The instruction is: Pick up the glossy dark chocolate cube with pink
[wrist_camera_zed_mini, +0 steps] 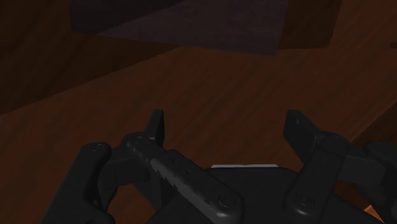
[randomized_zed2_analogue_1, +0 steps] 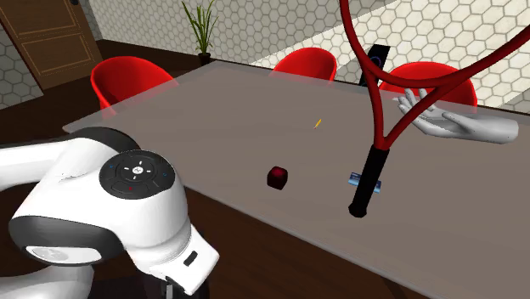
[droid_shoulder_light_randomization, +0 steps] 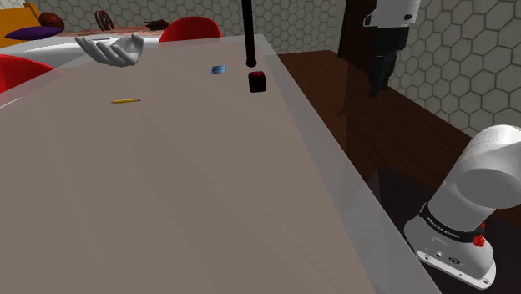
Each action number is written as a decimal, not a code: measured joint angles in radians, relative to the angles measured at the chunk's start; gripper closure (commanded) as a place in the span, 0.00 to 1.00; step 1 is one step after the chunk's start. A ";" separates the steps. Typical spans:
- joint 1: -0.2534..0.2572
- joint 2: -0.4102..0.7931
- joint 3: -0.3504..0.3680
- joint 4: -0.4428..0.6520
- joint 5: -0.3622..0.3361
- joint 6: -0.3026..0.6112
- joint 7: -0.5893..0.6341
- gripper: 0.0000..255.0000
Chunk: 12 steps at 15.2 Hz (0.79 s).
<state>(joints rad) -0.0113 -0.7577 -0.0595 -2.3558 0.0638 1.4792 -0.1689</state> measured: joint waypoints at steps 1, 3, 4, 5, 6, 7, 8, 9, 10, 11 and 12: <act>0.000 0.000 0.000 0.000 0.000 0.000 0.000 0.00; 0.008 0.044 0.017 0.038 0.004 0.008 0.012 0.00; 0.015 0.070 0.033 0.063 0.010 0.010 0.026 0.00; 0.021 0.102 0.046 0.094 0.011 0.013 0.036 0.00; 0.027 0.131 0.063 0.119 0.015 0.019 0.051 0.00; 0.032 0.167 0.075 0.156 0.015 0.018 0.061 0.00; 0.036 0.196 0.088 0.186 0.014 0.018 0.071 0.00; 0.042 0.225 0.105 0.224 0.015 0.011 0.087 0.00; 0.047 0.262 0.120 0.260 0.014 0.013 0.101 0.00; 0.052 0.301 0.136 0.302 0.012 0.009 0.116 0.00; 0.058 0.341 0.152 0.351 0.010 0.002 0.133 0.00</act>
<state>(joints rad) 0.0463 -0.4165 0.0924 -2.0051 0.0738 1.4816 -0.0355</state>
